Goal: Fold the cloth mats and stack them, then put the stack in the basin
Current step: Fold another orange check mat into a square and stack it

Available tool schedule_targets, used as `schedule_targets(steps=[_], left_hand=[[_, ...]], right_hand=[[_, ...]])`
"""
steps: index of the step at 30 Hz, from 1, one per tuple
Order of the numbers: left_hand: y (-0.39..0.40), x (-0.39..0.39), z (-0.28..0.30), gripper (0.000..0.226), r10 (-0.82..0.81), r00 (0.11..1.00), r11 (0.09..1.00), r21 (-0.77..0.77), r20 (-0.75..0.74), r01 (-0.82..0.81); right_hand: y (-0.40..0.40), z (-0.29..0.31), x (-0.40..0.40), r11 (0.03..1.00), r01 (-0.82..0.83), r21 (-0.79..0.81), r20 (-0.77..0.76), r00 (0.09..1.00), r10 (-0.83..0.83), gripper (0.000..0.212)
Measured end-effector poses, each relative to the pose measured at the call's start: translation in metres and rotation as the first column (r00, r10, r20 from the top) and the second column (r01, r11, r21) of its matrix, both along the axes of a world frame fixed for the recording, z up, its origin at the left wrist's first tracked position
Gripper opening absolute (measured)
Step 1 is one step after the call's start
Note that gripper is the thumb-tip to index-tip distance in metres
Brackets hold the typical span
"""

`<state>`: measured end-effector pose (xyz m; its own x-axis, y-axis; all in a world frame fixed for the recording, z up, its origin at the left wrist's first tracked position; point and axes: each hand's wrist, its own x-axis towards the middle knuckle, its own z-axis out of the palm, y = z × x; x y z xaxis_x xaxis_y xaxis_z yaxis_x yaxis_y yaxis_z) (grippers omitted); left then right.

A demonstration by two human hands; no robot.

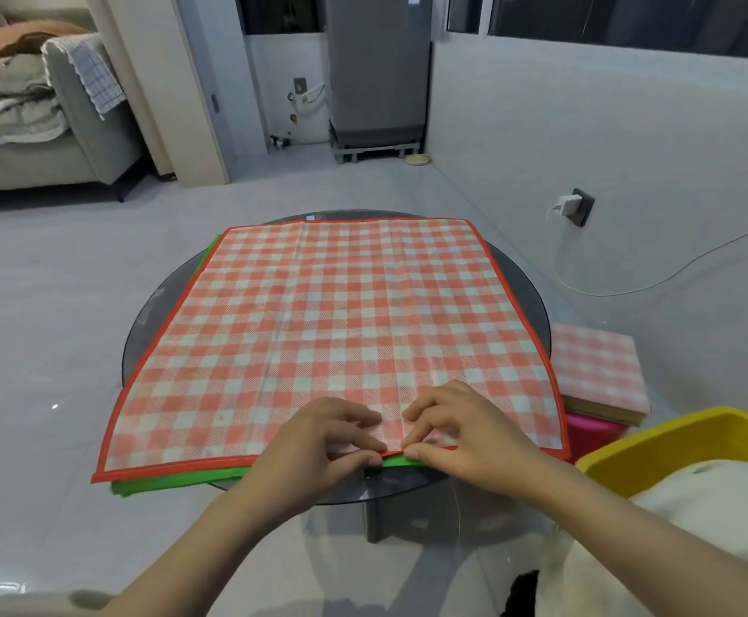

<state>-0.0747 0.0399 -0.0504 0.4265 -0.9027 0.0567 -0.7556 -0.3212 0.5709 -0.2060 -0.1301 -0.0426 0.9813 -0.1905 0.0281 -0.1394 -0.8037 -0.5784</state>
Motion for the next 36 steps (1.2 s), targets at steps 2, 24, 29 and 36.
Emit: schedule_targets(steps=[2,24,29,36], left_hand=[[0.0,-0.001,0.0,0.016,0.004,1.0,1.0,-0.015,-0.017,-0.005],[-0.002,0.018,0.109,0.02,0.184,0.936,0.98,0.011,0.301,-0.196],[-0.009,0.02,0.14,0.02,0.247,0.868,0.969,-0.111,0.432,-0.221],[-0.049,0.072,0.109,0.012,0.322,0.812,0.924,-0.349,0.486,-0.157]], right_hand=[[0.0,0.0,0.001,1.0,0.007,-0.005,0.005,1.0,-0.007,0.012],[-0.007,0.095,0.012,0.885,0.244,-0.397,0.189,0.965,-0.182,0.018],[-0.011,0.119,0.018,0.805,0.371,-0.464,0.395,0.899,-0.187,0.021],[-0.046,0.096,0.075,0.823,0.396,-0.407,0.453,0.87,-0.194,0.011]])
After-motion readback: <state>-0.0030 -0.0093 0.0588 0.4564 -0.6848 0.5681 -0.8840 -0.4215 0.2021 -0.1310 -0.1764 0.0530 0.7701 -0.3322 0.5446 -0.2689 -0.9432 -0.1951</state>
